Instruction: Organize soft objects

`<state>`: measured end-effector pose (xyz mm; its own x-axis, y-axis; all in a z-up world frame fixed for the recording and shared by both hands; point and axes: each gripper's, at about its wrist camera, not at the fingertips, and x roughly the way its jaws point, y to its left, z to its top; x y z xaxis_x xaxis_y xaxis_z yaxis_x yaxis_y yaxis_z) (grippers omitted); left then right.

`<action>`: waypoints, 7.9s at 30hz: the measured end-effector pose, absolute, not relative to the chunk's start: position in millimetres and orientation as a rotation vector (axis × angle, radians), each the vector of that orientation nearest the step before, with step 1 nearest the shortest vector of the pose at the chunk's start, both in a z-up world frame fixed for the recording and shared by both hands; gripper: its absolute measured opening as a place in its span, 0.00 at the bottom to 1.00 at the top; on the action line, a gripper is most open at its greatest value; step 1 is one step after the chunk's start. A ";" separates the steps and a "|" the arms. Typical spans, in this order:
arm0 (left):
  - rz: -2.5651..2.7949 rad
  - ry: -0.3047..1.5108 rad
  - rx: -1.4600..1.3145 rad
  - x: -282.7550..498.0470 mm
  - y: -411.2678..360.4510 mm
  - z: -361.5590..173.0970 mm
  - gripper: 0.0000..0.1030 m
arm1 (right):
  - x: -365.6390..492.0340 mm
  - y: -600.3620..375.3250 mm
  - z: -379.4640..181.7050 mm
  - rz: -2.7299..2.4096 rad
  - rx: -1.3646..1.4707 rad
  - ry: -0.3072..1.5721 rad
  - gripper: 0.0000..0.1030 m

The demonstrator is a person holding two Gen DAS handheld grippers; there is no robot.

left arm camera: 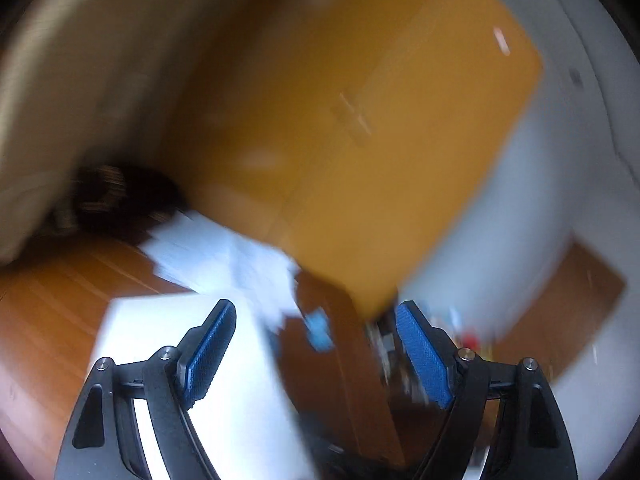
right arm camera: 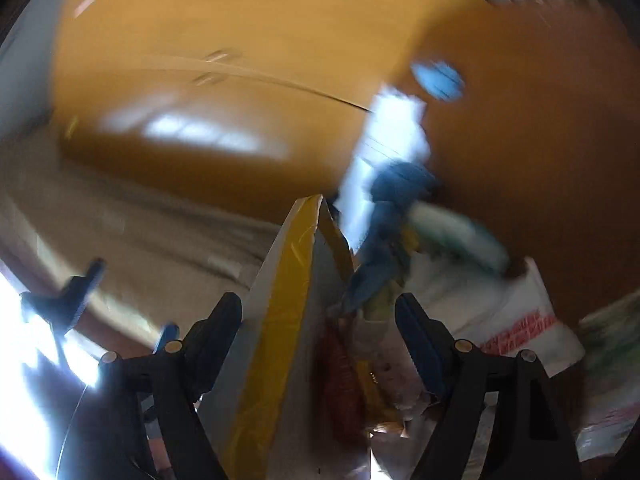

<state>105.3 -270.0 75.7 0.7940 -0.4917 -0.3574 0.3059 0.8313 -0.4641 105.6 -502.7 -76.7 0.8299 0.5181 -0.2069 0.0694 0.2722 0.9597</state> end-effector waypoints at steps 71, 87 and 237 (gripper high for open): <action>0.127 0.570 0.065 -65.6 -229.2 -22.0 0.98 | -58.9 -419.1 -64.7 0.671 0.377 0.752 0.79; -0.060 0.745 -0.075 -48.8 -216.1 -33.6 0.97 | -46.4 -416.1 -94.5 0.680 0.351 0.861 0.79; -0.576 0.224 -0.312 3.2 -409.5 313.8 0.99 | -168.7 -630.8 276.8 0.061 0.066 0.225 0.68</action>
<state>3.2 -409.5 313.8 0.8166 -0.5645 -0.1205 0.4972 0.7940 -0.3498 -168.7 -630.8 276.8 0.9729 0.0680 -0.2209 -0.0532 0.9960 0.0722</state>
